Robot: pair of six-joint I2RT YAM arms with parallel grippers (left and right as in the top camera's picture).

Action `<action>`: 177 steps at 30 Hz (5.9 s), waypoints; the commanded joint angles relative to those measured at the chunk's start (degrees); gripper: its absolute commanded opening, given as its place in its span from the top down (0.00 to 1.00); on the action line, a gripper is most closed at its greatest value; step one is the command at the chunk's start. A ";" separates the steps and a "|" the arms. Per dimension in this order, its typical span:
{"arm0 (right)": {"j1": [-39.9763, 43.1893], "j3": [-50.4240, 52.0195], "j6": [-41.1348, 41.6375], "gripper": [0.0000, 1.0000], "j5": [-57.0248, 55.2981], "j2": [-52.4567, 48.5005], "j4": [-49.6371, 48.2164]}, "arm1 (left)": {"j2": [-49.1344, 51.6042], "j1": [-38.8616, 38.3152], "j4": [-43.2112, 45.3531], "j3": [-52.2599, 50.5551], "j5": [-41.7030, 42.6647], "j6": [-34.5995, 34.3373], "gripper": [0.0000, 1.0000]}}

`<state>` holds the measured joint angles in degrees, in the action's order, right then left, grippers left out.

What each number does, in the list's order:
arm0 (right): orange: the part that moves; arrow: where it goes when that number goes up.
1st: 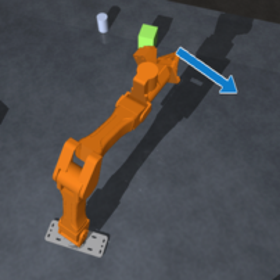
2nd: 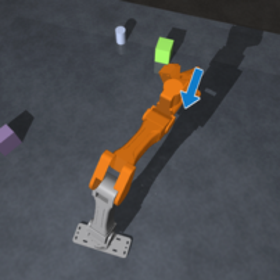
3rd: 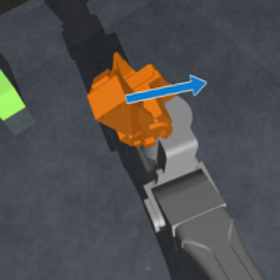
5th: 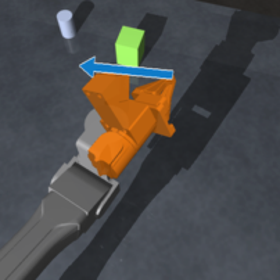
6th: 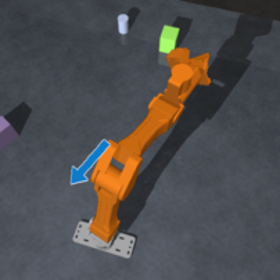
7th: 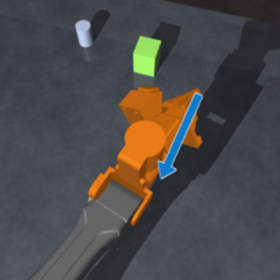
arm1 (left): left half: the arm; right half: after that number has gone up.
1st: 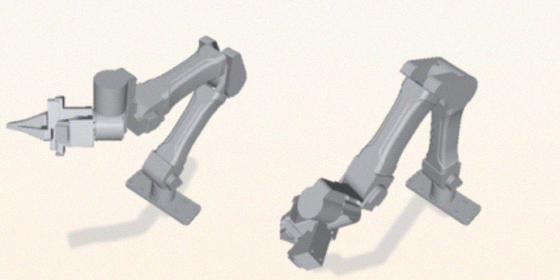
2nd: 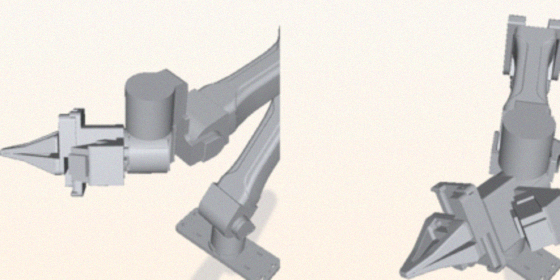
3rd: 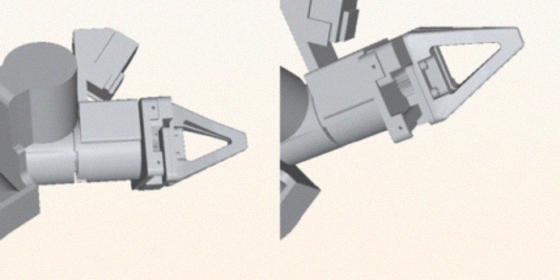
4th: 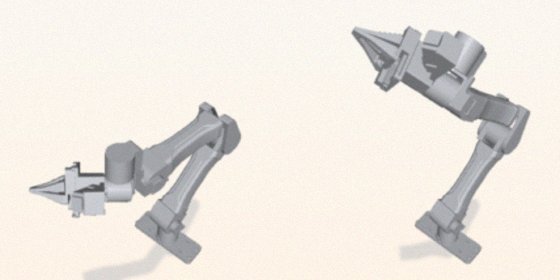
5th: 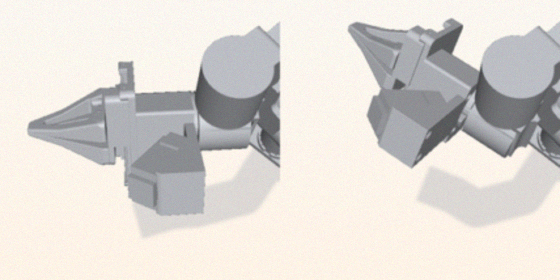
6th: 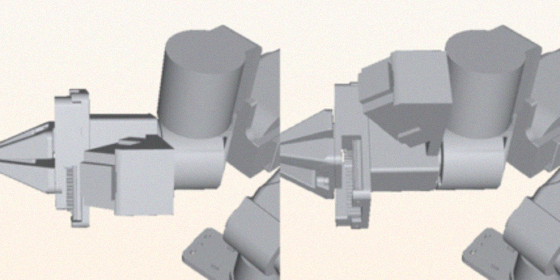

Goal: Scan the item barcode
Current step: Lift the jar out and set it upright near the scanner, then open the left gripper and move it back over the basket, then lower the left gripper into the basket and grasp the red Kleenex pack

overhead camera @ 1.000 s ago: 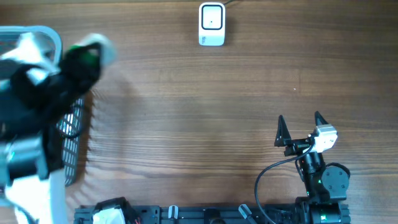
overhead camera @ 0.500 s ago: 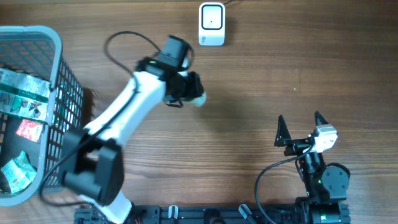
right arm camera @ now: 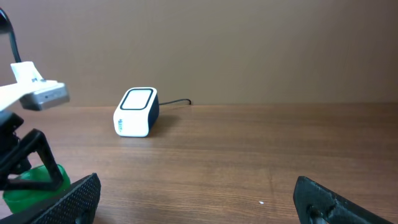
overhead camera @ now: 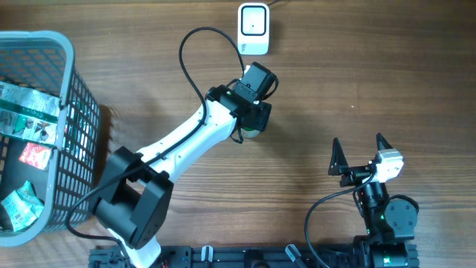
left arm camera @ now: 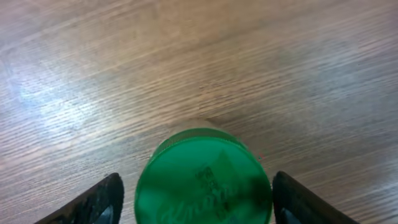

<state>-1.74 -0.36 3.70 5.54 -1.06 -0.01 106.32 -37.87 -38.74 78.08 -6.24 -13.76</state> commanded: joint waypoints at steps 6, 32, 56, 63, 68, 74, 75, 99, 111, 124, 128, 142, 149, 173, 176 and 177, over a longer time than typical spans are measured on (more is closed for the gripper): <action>-0.33 0.07 -0.68 0.00 0.31 0.02 -0.31 | 0.79 0.11 -1.14 0.59 -1.33 1.18 0.00; -0.33 0.07 -0.68 0.00 0.31 0.02 -0.31 | -41.83 19.56 -9.79 0.59 -11.67 1.09 0.00; -0.33 0.07 -0.68 0.00 0.31 0.02 -0.31 | -47.78 56.22 -11.78 0.59 -15.50 -14.91 0.00; -0.33 0.07 -0.68 0.00 0.31 0.02 -0.31 | -44.15 59.25 -15.37 0.59 -14.99 -19.91 0.00; -0.33 0.07 -0.68 0.00 0.31 0.02 -0.31 | -43.30 61.42 -19.65 0.59 -11.50 -20.17 0.00; -0.33 0.07 -0.66 0.00 0.31 0.02 -0.31 | -43.17 62.20 -26.29 0.59 -10.71 -20.20 0.00; -0.33 0.07 -0.68 0.00 0.31 0.02 -0.31 | -42.97 62.20 -27.15 0.57 -10.71 -20.20 0.00; -0.33 0.07 -0.68 0.00 0.31 0.02 -0.31 | -14.43 80.76 -20.90 0.57 -1.22 -22.75 0.00; -0.33 0.07 -0.68 0.00 0.31 0.02 -0.31 | -5.68 80.87 -19.26 0.57 -1.07 -22.75 0.00; -0.33 0.07 -0.68 0.00 0.31 0.02 -0.31 | -5.27 80.89 -18.16 0.57 -1.77 -22.73 0.00; -0.33 0.07 -0.68 0.00 0.31 0.02 -0.31 | -4.07 80.91 -17.99 0.57 -2.58 -22.73 0.00; -0.33 0.07 -0.68 0.00 0.31 0.02 -0.31 | -0.22 80.91 -16.48 0.55 -2.60 -22.75 0.00; -0.33 0.07 -0.68 0.00 0.31 0.02 -0.31 | -0.22 80.91 -16.24 0.50 -2.62 -22.75 0.00; -0.33 0.07 -0.66 0.00 0.28 0.02 -0.31 | 0.04 80.91 -10.08 -5.33 -5.27 -22.75 0.00; -0.33 0.07 -0.66 0.00 0.31 0.02 -0.31 | 0.44 80.94 -9.40 -5.35 -7.76 -22.73 0.00; -0.33 0.07 -0.68 0.00 0.31 0.02 -0.31 | 0.52 80.98 -9.07 -5.35 -8.00 -22.73 0.00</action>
<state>-1.74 -0.36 3.53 5.54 -1.06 -0.01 105.58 42.83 -48.60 73.25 -10.81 -35.92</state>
